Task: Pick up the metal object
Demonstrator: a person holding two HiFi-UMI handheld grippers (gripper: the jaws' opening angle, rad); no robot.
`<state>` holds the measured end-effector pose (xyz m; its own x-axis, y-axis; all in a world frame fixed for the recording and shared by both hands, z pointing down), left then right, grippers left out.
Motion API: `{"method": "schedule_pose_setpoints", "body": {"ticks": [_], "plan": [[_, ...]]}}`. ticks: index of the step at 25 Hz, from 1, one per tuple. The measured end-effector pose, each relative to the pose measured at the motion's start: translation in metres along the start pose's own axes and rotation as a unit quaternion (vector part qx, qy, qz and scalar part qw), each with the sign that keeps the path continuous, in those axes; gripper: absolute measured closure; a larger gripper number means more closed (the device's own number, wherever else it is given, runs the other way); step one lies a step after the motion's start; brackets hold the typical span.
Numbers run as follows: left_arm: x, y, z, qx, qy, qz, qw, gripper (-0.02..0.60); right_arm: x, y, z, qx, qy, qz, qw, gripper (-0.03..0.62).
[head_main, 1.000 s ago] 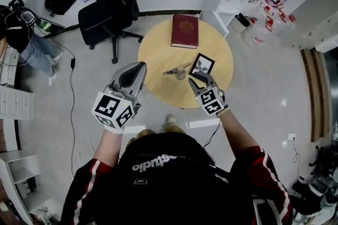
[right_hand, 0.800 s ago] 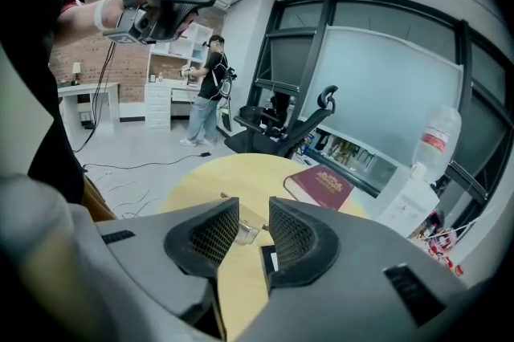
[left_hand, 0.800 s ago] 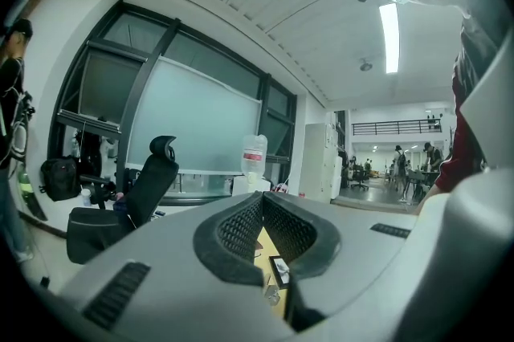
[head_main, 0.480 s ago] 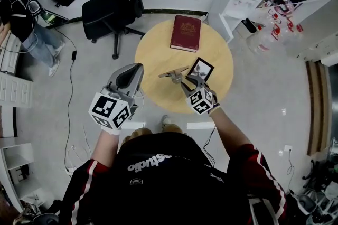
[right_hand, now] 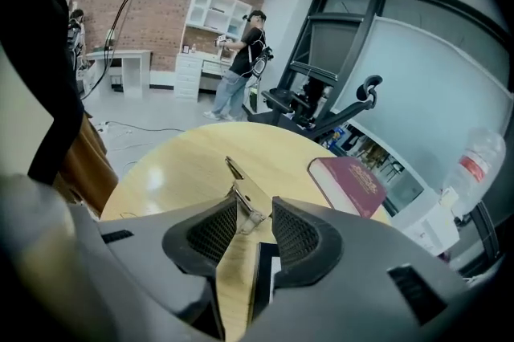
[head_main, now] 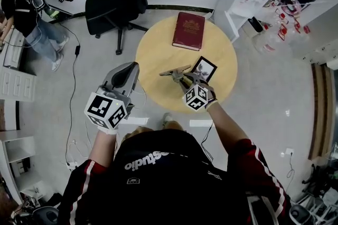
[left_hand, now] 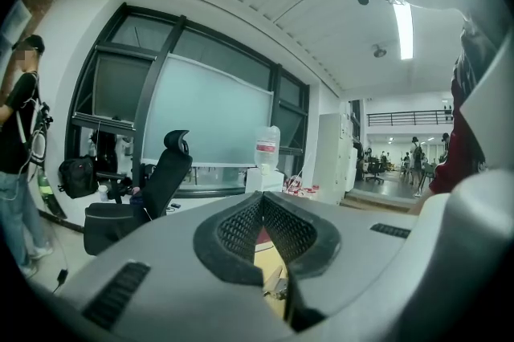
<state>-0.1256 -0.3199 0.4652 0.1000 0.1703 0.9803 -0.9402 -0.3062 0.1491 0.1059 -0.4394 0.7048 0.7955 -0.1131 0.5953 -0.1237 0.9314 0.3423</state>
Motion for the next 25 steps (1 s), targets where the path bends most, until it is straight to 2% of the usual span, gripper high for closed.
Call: {"method": "schedule_pose_setpoints", "body": {"ticks": [11, 18, 25], "plan": [[0.001, 0.007, 0.004, -0.023, 0.004, 0.006, 0.9997, 0.565, 0.007, -0.002, 0.031, -0.033, 0.018, -0.068, 0.997, 0.447], [0.003, 0.016, 0.005, -0.034, 0.003, -0.001, 0.9994, 0.565, 0.006, -0.005, 0.047, -0.041, 0.025, -0.080, 0.996, 0.444], [0.009, 0.016, 0.003, -0.037, 0.000, 0.002, 0.9993, 0.565, 0.003, -0.007, 0.052, -0.044, 0.010, -0.076, 0.996, 0.432]]}}
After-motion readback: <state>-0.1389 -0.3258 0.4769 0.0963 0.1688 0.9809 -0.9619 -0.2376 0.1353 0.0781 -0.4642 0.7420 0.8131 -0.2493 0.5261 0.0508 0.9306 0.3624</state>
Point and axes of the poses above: the fingertips, and each gripper's own axes: z forward along the fingers, y to its left, x out of its underside, the point moved 9 cm from there along -z, backward along the fingers, and after that the axes turned 1 degree about -z, right-handed, at the moved point
